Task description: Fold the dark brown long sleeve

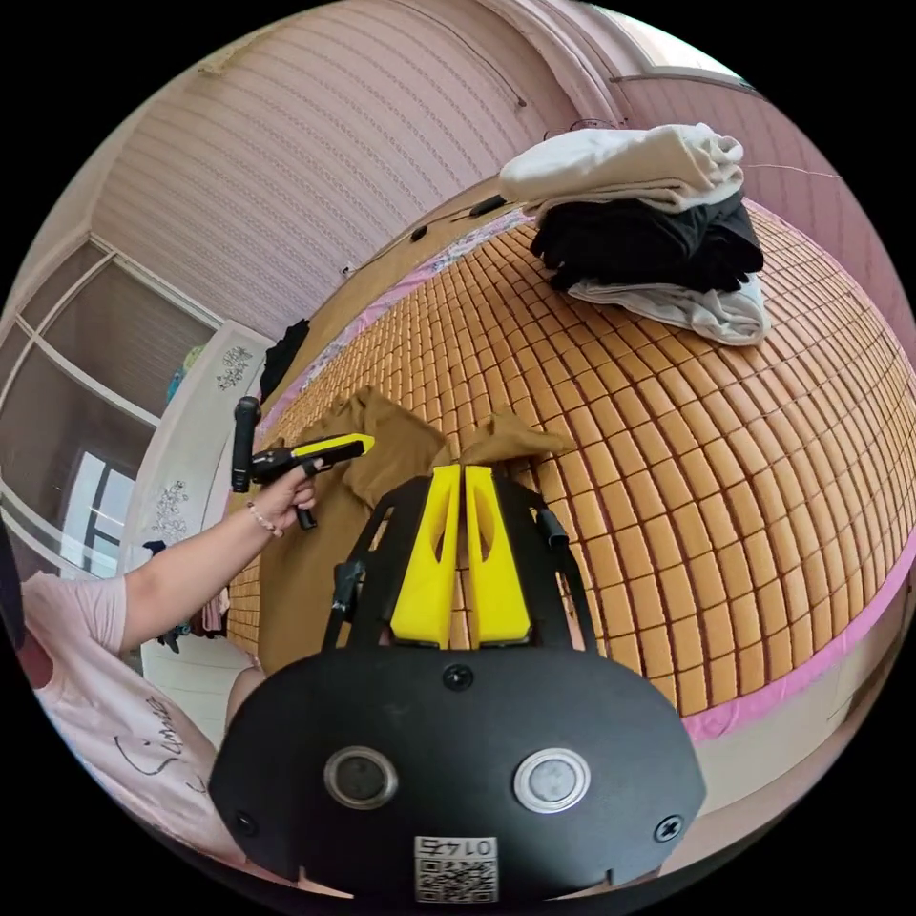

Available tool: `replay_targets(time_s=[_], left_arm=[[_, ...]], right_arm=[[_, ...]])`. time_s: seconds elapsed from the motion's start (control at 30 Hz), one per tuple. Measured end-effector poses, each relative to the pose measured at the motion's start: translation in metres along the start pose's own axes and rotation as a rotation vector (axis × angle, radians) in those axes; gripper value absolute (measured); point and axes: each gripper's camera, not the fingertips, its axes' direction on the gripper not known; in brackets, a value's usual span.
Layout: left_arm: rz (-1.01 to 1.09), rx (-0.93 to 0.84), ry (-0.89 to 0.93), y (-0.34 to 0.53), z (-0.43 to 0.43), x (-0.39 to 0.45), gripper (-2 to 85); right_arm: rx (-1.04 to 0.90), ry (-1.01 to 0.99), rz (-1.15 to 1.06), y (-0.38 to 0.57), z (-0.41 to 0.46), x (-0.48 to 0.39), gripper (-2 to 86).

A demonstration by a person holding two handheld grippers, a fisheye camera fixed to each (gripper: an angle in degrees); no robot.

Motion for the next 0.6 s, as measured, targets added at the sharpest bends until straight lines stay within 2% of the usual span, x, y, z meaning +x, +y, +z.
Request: replay_targets(time_s=[0.07,0.17,0.27,0.37,0.43,0.53,0.6], left_arm=[[0.019,-0.015,-0.006,-0.006,0.006,0.003,-1.0],[0.021,-0.020,-0.013,-0.013,0.016,0.008,-0.9],[-0.014,-0.031,-0.011,-0.020,0.026,0.013,-0.8],[-0.021,-0.009,-0.033,-0.026,0.028,0.021,-0.8],[0.019,0.019,-0.060,-0.032,0.025,0.036,-0.8],[0.101,0.036,-0.055,-0.041,0.029,0.064,-0.8],[0.147,0.026,-0.048,-0.047,0.038,0.084,-0.7]], right_arm=[[0.094,-0.017,0.002,0.009,-0.044,-0.001,0.6],[0.210,0.101,-0.002,0.004,-0.075,0.020,1.3],[0.192,0.188,0.067,-0.005,-0.058,0.066,2.9],[0.132,0.181,0.131,0.004,-0.032,0.104,5.5],[0.116,0.151,0.085,0.013,-0.022,0.112,5.9],[0.082,0.129,-0.124,0.020,-0.005,0.109,6.2],[-0.017,0.132,-0.229,0.018,0.017,0.109,9.0]])
